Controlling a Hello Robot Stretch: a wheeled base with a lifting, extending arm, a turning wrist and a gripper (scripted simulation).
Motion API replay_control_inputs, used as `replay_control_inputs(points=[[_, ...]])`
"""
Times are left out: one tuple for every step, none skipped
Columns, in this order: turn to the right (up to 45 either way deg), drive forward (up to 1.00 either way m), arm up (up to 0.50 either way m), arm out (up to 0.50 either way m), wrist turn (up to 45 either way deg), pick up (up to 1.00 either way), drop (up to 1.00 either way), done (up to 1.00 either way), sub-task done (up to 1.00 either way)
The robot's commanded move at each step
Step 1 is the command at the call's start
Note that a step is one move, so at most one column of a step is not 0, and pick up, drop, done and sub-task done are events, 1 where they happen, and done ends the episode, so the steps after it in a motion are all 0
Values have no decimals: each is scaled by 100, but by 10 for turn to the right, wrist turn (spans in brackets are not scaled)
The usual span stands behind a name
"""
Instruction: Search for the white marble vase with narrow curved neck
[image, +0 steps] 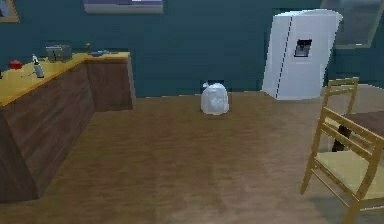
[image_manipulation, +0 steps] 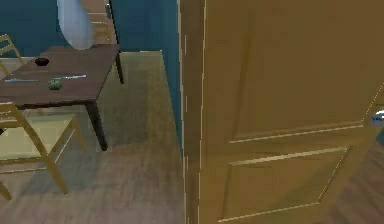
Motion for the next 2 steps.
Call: replay_control_inputs(points=[[-90,0,0,0,0,0,0,0,0],[0,30,0,0,0,0,0,0,0]])
